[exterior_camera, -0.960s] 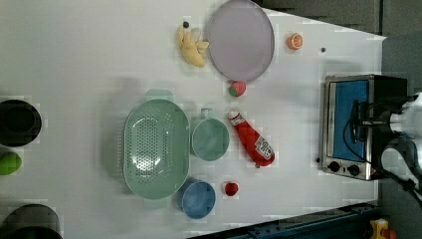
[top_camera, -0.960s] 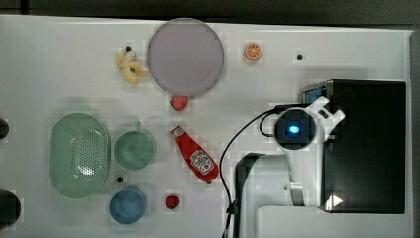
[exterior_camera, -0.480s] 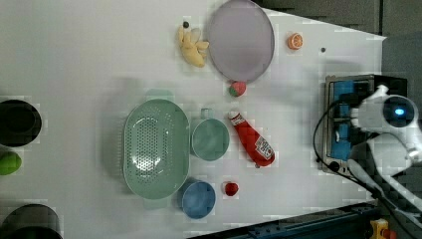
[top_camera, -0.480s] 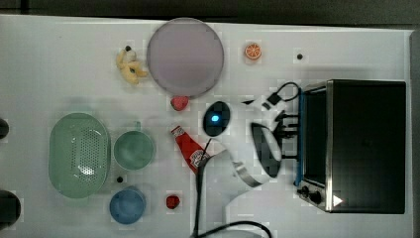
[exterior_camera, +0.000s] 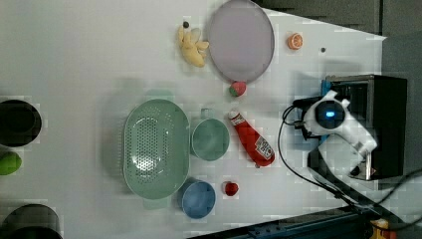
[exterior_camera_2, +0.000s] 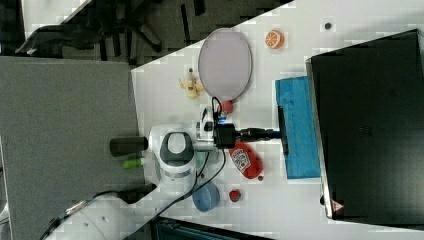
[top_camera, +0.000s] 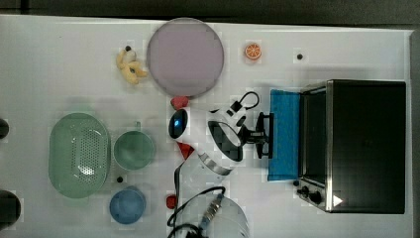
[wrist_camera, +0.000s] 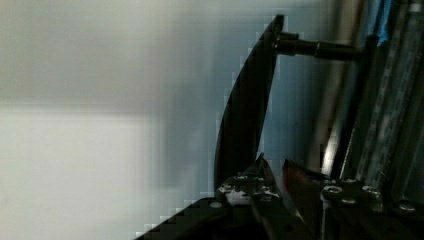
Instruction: Flap open oven.
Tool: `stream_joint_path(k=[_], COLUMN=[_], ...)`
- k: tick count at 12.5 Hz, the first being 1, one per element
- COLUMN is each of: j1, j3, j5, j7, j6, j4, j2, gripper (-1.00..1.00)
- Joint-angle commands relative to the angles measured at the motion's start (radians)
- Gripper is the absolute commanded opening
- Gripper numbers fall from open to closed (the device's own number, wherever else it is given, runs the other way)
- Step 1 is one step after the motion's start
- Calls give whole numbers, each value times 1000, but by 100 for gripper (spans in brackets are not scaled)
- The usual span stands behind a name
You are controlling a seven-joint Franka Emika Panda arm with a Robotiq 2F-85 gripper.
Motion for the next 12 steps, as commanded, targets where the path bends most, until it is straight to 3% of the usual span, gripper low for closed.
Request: stream_joint_path(k=[1, 5, 9, 11, 12], j1=[48, 57, 57, 56, 55], j3=[-17, -19, -21, -21, -21], j5=[-14, -13, -3, 87, 198], j7=[110, 155, 163, 163, 163], j6=[-15, 0, 45, 110, 114], j4=[44, 84, 95, 103, 100], j2=[52, 139, 131, 75, 30], gripper=[-65, -65, -65, -65, -65])
